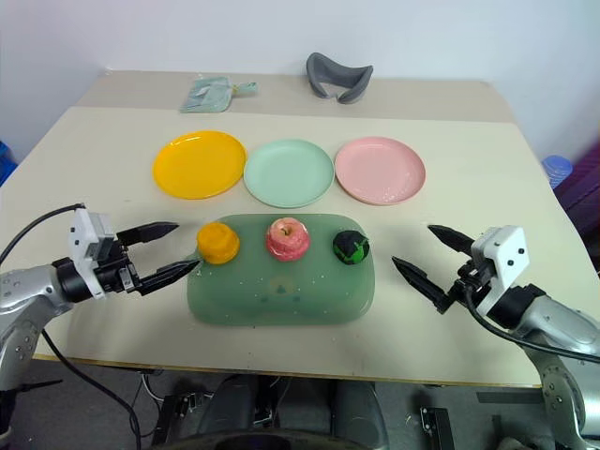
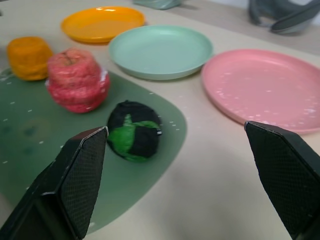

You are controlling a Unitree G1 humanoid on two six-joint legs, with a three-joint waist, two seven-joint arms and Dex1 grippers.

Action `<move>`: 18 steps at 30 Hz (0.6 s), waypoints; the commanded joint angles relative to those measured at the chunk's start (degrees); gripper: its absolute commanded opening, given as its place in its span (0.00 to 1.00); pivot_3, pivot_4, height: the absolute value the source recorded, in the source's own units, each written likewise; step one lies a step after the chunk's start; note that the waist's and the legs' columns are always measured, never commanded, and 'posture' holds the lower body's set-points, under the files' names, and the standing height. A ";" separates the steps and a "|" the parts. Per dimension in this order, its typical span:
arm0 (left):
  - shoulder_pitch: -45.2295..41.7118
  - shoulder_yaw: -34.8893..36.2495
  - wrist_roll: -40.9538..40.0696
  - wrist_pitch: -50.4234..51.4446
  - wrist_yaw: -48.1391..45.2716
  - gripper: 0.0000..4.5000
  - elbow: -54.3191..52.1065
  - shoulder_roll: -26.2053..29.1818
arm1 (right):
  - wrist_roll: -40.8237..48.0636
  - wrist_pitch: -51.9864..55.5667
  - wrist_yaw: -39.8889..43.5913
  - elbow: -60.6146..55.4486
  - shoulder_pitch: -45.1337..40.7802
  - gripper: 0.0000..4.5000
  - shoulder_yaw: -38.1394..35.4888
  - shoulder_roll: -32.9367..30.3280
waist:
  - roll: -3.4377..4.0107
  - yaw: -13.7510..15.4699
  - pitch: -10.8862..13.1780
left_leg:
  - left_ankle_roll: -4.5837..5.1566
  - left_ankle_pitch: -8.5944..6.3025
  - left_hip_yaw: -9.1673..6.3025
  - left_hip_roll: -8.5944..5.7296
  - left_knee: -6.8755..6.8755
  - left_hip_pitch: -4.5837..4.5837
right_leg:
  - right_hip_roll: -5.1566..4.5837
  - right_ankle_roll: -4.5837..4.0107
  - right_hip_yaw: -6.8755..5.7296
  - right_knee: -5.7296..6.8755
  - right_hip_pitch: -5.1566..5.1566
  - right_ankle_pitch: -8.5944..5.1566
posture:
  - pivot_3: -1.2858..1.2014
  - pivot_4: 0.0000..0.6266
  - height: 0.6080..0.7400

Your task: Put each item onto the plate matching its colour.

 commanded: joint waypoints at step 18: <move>-2.62 -2.05 1.21 -1.55 4.03 1.00 -2.30 -1.39 | -1.84 -5.20 3.57 5.71 -8.85 0.99 6.15 -1.59 | 0.00 -0.06 0.01 | -0.01 0.01 0.01 -0.01 0.02 0.00 | 0.02 0.01 -0.01 0.01 0.00 0.00 | 0.52 0.24 1.00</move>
